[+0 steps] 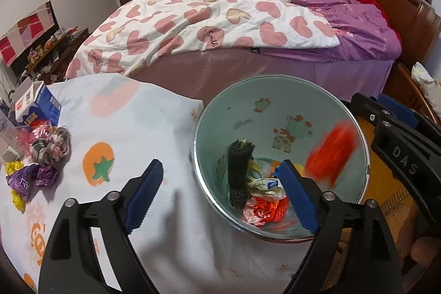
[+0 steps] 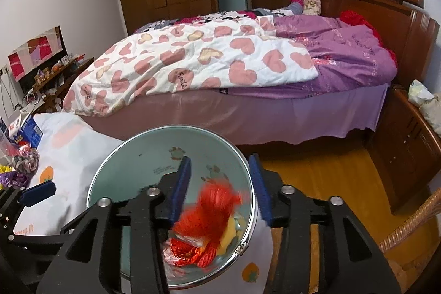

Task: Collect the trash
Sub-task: 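Open both tools over the bin to drop rope and red bag, then move both open tools back over the table trash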

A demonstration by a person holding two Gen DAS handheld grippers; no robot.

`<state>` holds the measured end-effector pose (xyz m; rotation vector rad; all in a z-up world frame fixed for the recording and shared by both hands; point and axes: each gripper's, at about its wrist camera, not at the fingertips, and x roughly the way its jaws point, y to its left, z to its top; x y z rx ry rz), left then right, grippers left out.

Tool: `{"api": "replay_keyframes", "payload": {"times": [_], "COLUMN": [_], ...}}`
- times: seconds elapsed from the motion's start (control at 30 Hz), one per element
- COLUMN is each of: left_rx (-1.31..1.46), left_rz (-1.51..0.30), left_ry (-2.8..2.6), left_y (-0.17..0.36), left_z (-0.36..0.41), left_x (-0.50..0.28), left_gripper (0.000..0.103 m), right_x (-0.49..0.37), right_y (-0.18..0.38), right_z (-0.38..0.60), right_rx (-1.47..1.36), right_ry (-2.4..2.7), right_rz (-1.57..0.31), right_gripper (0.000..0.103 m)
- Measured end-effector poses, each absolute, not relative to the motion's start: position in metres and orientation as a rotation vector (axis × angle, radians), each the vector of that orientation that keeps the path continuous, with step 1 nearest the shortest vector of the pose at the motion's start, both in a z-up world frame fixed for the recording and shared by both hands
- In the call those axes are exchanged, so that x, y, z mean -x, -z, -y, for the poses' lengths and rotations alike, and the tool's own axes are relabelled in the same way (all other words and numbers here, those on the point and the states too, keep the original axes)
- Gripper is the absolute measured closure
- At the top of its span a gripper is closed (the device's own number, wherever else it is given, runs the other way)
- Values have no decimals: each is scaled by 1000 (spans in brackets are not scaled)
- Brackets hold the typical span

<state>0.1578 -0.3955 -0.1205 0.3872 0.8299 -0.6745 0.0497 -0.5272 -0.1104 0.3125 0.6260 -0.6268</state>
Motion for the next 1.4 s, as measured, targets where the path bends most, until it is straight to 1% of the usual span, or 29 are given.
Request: {"api": "replay_keyframes", "payload": {"times": [0.03, 0.1, 0.2, 0.33, 0.47, 0.77, 1.4], "left_rx": [-384, -381, -381, -364, -347, -294, -181], "left_rz": [-822, -805, -779, -758, -756, -773, -806], "left_ry": [667, 655, 633, 588, 550, 469, 260], "left_y": [118, 113, 106, 98, 95, 91, 94], "left_z": [393, 388, 380, 362, 342, 289, 166], "left_x": [-158, -156, -156, -159, -163, -174, -206], "left_gripper": [14, 10, 8, 6, 6, 6, 6], "right_x": [-48, -46, -44, -39, -39, -53, -102], "right_y": [107, 101, 95, 88, 86, 79, 69], "right_z": [526, 523, 518, 508, 496, 455, 356], "right_rx": [-312, -310, -307, -305, -311, -281, -194], "right_ry": [629, 631, 637, 646, 640, 583, 426], "right_rz": [-615, -593, -579, -561, -557, -550, -570], "right_gripper": [44, 38, 34, 24, 17, 15, 15]}}
